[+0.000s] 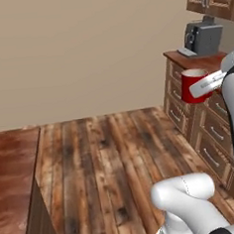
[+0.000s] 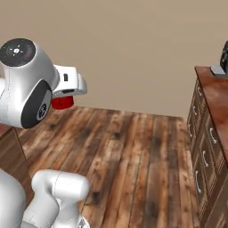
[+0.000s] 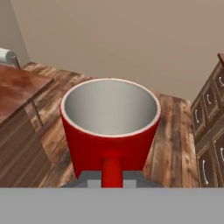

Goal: There is a tray on the dining counter. Grab the cup, mug, and pitcher and place them on the tray. The pitcher may be placed next to the tray if it cannot fit the tray.

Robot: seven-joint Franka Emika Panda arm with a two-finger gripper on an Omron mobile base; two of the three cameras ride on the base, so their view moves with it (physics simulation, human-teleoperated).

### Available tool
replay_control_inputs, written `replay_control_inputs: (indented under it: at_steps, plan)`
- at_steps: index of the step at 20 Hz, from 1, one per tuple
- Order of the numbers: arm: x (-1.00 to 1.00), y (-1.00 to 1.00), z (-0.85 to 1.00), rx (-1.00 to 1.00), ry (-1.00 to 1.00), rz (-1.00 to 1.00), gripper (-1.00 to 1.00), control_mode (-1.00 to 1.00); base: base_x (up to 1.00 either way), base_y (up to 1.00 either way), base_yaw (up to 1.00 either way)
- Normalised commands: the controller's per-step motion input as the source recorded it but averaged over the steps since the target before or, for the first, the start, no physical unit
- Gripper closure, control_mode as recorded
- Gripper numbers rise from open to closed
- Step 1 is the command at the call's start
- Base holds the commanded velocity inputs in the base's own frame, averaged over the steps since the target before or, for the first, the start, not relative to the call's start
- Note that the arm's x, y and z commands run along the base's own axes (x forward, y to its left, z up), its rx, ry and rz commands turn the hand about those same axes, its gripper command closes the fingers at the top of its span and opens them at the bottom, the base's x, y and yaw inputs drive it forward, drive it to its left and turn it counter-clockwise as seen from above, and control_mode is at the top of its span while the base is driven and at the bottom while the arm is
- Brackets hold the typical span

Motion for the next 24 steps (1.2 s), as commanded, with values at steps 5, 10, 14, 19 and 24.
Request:
replay_control_inputs:
  at_steps: [5,10,14,19,24]
  plan:
    - [0.0,0.0,0.0,0.0,0.0,0.0,1.0,1.0,1.0,0.2,0.12]
    - [0.0,0.0,0.0,0.0,0.0,0.0,1.0,1.0,1.0,0.02,0.09]
    - [0.0,0.0,0.0,0.0,0.0,0.0,1.0,1.0,1.0,0.0,0.08]
    - [0.0,0.0,0.0,0.0,0.0,0.0,1.0,1.0,1.0,0.01,0.1]
    - [0.0,0.0,0.0,0.0,0.0,0.0,1.0,1.0,1.0,0.0,0.18]
